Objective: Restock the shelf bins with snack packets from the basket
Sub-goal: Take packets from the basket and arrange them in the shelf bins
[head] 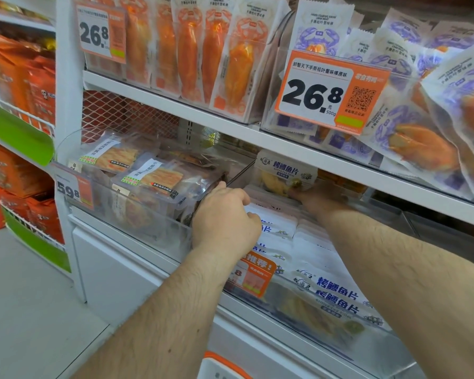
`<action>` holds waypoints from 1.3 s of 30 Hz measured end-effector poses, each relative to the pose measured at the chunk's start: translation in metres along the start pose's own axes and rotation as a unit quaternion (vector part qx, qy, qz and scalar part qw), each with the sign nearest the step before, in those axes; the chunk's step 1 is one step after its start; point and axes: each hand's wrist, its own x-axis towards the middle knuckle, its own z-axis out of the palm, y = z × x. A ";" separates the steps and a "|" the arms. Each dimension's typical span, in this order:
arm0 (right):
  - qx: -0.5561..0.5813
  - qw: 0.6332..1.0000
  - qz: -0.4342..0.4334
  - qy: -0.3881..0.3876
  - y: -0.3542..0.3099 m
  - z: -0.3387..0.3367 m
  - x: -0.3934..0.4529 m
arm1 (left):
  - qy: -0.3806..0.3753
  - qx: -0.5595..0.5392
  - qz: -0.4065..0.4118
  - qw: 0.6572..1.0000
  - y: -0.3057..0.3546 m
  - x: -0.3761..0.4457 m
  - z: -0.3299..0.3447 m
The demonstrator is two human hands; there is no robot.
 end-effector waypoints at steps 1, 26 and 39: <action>-0.010 1.000 0.001 0.010 -0.001 -0.001 -0.002 | -0.002 -0.002 0.000 1.000 0.000 0.000 0.000; 0.228 0.970 -0.080 0.007 0.055 -0.037 -0.274 | -0.380 0.220 0.104 0.892 0.013 -0.162 0.003; 0.058 0.949 0.199 -0.239 0.234 0.099 -0.345 | -0.567 0.246 0.054 0.784 -0.039 -0.212 0.061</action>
